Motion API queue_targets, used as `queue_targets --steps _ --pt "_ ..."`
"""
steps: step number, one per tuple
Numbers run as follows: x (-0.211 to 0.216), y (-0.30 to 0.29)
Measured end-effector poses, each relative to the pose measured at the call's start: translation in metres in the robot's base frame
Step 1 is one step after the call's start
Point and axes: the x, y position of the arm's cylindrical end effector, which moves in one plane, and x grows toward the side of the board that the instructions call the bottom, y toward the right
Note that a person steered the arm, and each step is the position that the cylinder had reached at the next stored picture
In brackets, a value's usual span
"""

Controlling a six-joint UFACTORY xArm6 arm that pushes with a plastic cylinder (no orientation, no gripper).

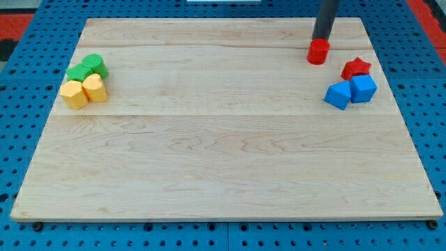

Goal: Place the red circle to the left of the red star

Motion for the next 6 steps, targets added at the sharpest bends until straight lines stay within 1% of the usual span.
queue_targets --steps 1,2,4,5,6 --pt "0.0 0.0" --pt "0.015 -0.01" --pt "0.075 -0.01" --pt "0.072 -0.018" --pt "0.066 -0.05"
